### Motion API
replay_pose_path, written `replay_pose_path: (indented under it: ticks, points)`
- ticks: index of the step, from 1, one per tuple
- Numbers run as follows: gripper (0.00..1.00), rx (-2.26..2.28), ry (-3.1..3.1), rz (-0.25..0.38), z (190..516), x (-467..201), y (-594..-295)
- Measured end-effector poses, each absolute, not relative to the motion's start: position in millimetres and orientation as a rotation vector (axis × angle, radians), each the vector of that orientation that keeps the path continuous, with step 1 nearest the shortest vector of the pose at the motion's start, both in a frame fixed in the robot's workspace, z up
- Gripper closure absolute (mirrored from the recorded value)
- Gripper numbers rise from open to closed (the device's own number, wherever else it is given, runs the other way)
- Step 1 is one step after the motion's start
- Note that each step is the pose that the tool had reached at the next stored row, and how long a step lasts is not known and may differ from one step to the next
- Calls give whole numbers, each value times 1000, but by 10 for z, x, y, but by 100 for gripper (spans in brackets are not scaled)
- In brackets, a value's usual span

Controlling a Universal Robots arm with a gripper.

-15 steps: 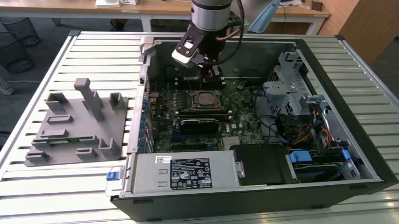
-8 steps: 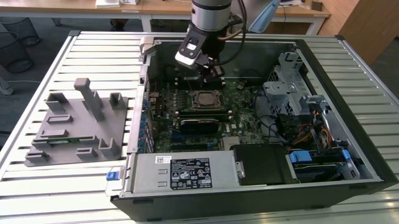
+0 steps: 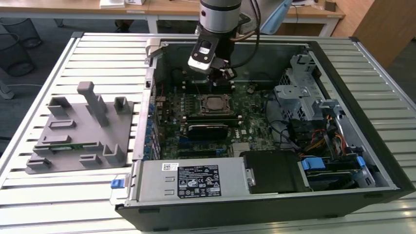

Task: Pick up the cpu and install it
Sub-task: 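Install the first cpu locking lever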

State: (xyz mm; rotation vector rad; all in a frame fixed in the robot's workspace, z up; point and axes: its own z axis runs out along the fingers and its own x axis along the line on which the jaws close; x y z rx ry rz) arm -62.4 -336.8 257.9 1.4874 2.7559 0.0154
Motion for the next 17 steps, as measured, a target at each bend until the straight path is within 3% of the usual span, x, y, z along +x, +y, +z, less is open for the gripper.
replay_pose_path:
  ticks: [17]
  points:
    - [89,1047,2953,17,2572,-624,-3368]
